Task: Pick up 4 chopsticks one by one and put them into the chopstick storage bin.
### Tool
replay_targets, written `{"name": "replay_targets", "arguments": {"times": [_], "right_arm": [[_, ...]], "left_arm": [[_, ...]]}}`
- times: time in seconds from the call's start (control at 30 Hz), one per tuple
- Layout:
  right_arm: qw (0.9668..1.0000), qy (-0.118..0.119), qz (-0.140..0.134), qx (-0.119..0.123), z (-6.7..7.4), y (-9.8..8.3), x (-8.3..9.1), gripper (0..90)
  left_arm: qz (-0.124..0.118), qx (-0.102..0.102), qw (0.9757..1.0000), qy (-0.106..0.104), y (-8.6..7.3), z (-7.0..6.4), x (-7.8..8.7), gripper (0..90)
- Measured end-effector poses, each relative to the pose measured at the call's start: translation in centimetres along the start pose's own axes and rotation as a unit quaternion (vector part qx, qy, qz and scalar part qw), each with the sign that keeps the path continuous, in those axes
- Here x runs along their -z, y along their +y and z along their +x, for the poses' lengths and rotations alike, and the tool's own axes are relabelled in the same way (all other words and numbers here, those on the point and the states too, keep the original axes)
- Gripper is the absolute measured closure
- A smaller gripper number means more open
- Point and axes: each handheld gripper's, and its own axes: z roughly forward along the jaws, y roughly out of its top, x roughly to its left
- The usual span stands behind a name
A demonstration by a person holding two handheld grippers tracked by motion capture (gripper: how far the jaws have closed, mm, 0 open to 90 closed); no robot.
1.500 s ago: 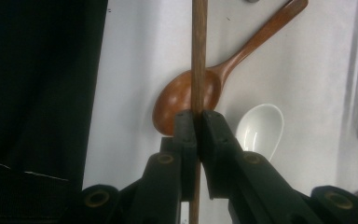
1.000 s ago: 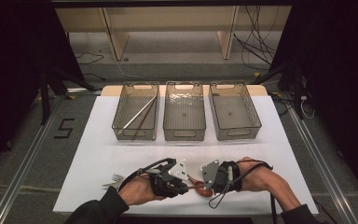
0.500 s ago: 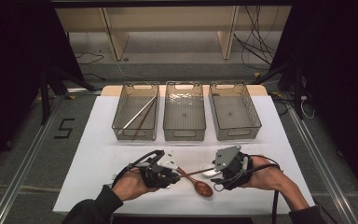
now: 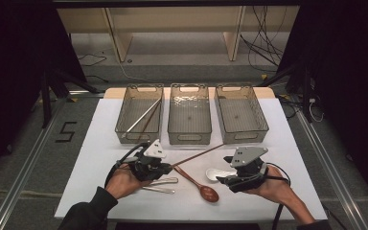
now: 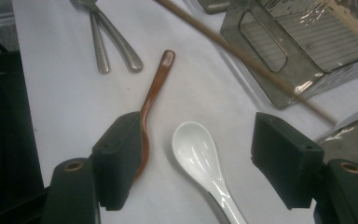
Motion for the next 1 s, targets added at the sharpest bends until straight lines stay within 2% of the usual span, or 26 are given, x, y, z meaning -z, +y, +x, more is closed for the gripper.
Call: {"name": "replay_targets", "arguments": {"times": [0.23,0.43,0.57,0.73,1.0], "right_arm": [[0.999,-0.012,-0.018,-0.039,-0.1,-0.6,0.2,31.0],[0.9982,-0.016,-0.022,-0.053,-0.1,-1.1,0.3,30.2],[0.9977,-0.017,-0.025,-0.061,0.0,-1.2,0.4,30.0],[0.9973,-0.018,-0.02,-0.068,-0.1,-1.5,0.4,29.3],[0.9971,-0.021,-0.019,-0.07,-0.2,-1.6,0.5,28.2]], "left_arm": [[-0.018,0.031,0.9992,0.014,-0.3,1.2,0.8,82.8],[-0.03,0.053,0.998,0.019,-0.3,2.2,1.3,82.8],[-0.039,0.058,0.9972,0.029,-0.2,3.0,1.9,82.8],[-0.052,0.076,0.9946,0.047,-0.3,4.8,3.1,82.8],[-0.069,0.116,0.9879,0.076,-0.7,7.6,4.3,82.8]]}}
